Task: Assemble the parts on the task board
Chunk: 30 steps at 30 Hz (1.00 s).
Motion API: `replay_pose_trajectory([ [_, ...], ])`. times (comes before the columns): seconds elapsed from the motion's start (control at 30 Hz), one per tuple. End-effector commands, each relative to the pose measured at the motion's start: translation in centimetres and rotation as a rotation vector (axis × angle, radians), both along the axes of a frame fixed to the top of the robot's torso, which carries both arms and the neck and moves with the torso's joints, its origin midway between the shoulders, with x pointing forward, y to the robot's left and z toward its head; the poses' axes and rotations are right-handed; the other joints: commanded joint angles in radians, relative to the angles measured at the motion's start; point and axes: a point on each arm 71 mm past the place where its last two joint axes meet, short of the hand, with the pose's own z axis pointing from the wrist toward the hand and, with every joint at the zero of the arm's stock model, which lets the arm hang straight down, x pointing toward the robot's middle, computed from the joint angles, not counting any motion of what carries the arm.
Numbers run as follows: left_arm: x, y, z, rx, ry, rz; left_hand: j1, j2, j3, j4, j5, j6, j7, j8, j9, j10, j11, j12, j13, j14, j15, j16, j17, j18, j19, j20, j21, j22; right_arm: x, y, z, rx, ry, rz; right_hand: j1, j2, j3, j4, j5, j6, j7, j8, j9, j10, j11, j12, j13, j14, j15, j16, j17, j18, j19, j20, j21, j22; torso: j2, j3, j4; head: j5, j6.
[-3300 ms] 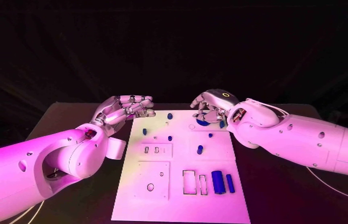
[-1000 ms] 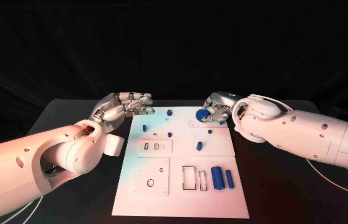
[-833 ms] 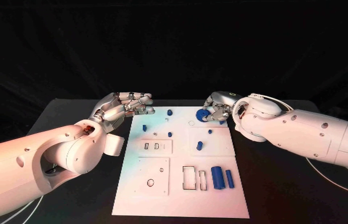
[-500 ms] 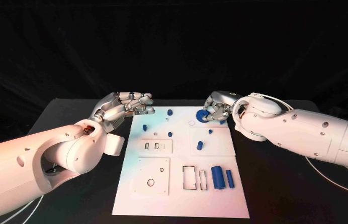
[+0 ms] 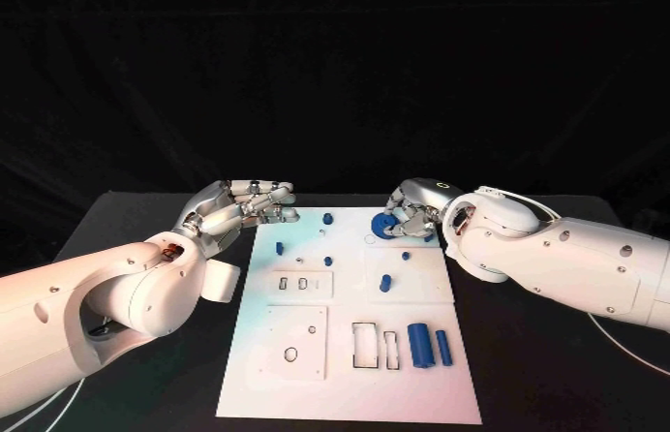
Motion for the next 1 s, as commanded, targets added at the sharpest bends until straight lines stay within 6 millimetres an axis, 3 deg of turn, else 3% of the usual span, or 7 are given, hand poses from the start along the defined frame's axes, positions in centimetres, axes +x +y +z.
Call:
replay_pose_trajectory([
  [0.03,0.0,-0.2,0.1,-0.010,-0.004,-0.021,-0.005,0.004,-0.005,0.001,0.000,0.003,0.000,-0.005,-0.001,0.000,0.003,-0.004,0.001,-0.001,0.002,-0.005,0.001,0.004,-0.005,0.000,-0.004,-0.001,-0.6,1.0,0.9,0.023,-0.105,0.011,-0.002,-0.009,0.008,-0.001,0.007,0.025,-0.017,-0.003,0.008,0.008,0.001,0.004,0.102,0.104,-0.007,0.004,0.263,-0.011,0.098,-0.005,0.008,0.251,-0.001,-0.0005,0.0004,-0.001,0.000],
  [0.13,0.0,-0.1,0.1,-0.010,-0.003,-0.020,-0.005,0.004,-0.005,0.001,0.000,0.003,0.000,-0.005,-0.001,0.000,0.003,-0.004,0.001,-0.001,0.002,-0.005,0.001,0.004,-0.005,0.000,-0.004,-0.001,-1.2,2.3,1.3,0.029,-0.149,0.037,-0.005,-0.011,0.009,0.000,0.008,0.026,-0.017,-0.003,0.008,0.008,0.002,0.005,0.103,0.104,-0.007,0.004,0.263,-0.011,0.099,-0.005,0.009,0.252,0.000,-0.0001,-0.0016,0.002,0.003],
  [0.27,0.0,-0.1,0.1,-0.010,-0.003,-0.019,-0.005,0.004,-0.005,0.001,0.000,0.003,0.000,-0.005,-0.001,0.000,0.003,-0.004,0.001,-0.001,0.002,-0.005,0.001,0.004,-0.005,0.000,-0.004,-0.001,-1.9,4.2,1.7,0.032,-0.204,0.078,-0.005,-0.017,0.016,-0.004,-0.007,0.024,-0.016,-0.008,0.008,0.010,0.001,0.007,0.105,0.104,-0.007,0.004,0.263,-0.013,0.102,-0.006,0.013,0.258,0.001,-0.0009,0.0028,0.000,0.003],
  [0.37,0.0,0.0,0.1,-0.009,-0.004,-0.015,-0.005,0.004,-0.005,0.001,0.000,0.003,0.000,-0.005,-0.001,0.000,0.003,-0.005,0.001,-0.001,0.002,-0.005,0.001,0.004,-0.005,0.000,-0.004,-0.001,-2.2,5.4,1.8,0.030,-0.227,0.102,-0.008,-0.018,0.017,-0.003,-0.012,0.024,-0.016,-0.010,0.008,0.012,0.002,0.008,0.106,0.104,-0.007,0.004,0.263,-0.013,0.102,-0.006,0.014,0.259,0.000,-0.0016,-0.0012,0.002,0.002],
  [0.47,0.0,0.1,0.1,-0.008,-0.004,-0.013,-0.005,0.004,-0.005,0.001,0.000,0.003,0.000,-0.006,-0.001,0.000,0.003,-0.005,0.001,-0.001,0.002,-0.006,0.001,0.004,-0.005,0.000,-0.004,-0.001,-2.3,6.6,1.7,0.029,-0.237,0.122,-0.009,-0.019,0.018,-0.003,-0.014,0.024,-0.015,-0.011,0.008,0.011,0.002,0.007,0.106,0.104,-0.007,0.004,0.263,-0.013,0.102,-0.006,0.014,0.259,0.001,-0.0007,0.0019,0.002,0.001],
  [0.6,0.0,0.1,0.1,-0.009,-0.004,-0.014,-0.005,0.004,-0.005,0.001,0.000,0.003,0.000,-0.006,-0.001,0.000,0.003,-0.005,0.001,-0.001,0.002,-0.006,0.001,0.004,-0.005,0.000,-0.004,-0.001,-2.4,8.2,1.1,0.025,-0.235,0.141,-0.010,-0.019,0.018,-0.002,-0.015,0.025,-0.015,-0.011,0.008,0.012,0.002,0.008,0.106,0.104,-0.007,0.004,0.263,-0.013,0.103,-0.006,0.014,0.260,0.001,-0.0001,-0.0004,0.007,0.000],
  [1.0,0.0,-0.1,0.1,-0.010,-0.003,-0.018,-0.005,0.004,-0.005,0.001,0.000,0.003,0.000,-0.006,-0.001,0.000,0.003,-0.005,0.001,-0.001,0.002,-0.006,0.001,0.004,-0.005,0.000,-0.004,-0.001,-1.7,10.3,-0.9,0.012,-0.209,0.146,-0.011,-0.018,0.020,-0.002,-0.015,0.025,-0.015,-0.012,0.008,0.010,0.002,0.006,0.104,0.104,-0.007,0.004,0.263,-0.013,0.102,-0.006,0.013,0.257,0.002,0.0008,0.0013,0.010,-0.001],
])
